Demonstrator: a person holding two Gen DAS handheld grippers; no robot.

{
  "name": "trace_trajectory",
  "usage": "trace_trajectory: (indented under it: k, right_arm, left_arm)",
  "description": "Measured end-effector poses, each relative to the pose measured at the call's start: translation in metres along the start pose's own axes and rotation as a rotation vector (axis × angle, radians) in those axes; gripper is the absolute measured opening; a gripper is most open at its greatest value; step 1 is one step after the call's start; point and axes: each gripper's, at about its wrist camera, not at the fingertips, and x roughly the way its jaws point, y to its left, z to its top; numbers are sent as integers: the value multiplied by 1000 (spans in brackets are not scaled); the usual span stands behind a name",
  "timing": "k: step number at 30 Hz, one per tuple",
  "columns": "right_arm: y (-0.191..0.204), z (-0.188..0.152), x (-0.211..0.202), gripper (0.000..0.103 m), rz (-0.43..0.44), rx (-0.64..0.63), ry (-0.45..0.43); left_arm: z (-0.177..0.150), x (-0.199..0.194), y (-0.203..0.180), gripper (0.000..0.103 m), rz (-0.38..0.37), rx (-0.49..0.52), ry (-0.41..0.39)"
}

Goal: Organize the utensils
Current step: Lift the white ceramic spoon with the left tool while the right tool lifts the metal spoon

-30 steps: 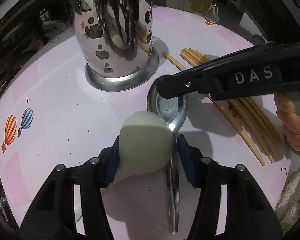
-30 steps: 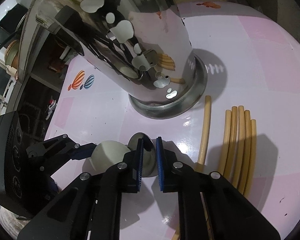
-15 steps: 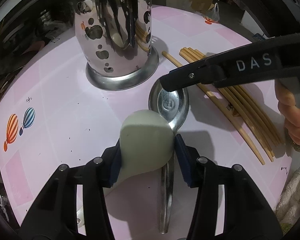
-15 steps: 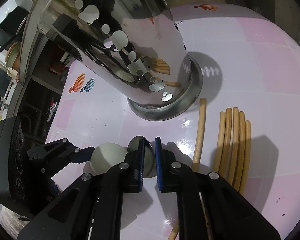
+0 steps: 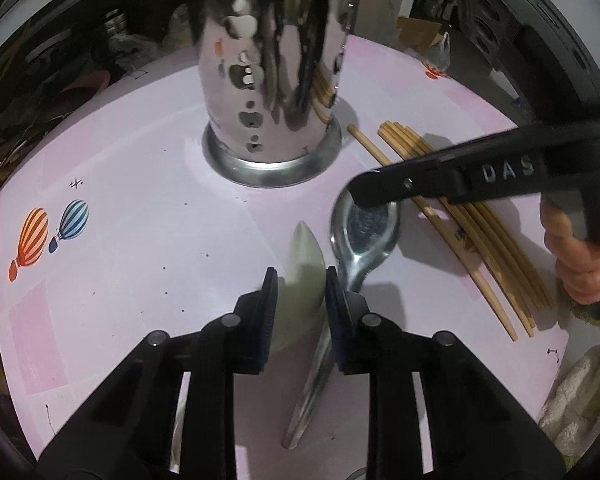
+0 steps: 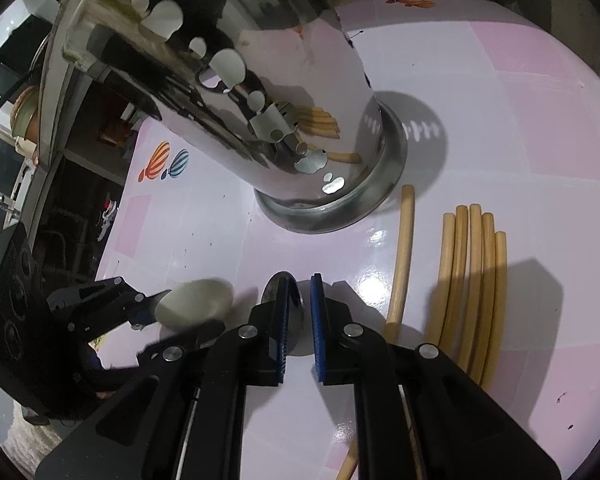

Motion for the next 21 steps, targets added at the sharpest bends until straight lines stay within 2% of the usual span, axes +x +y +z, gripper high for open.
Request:
trace_trajectory:
  k: [7,12,21]
  right_arm:
    - [2,0,0,12,-5,-7,0]
    - [6,-1,2,12,-13,-13,-2]
    - [8,-2,8,11,-21,-20,7]
  left_arm:
    - [-1,0,-4,22,2,5,-5]
    - [-2,2,-9,13,23,19,1]
    - [1,6,-7,9,34,4,3]
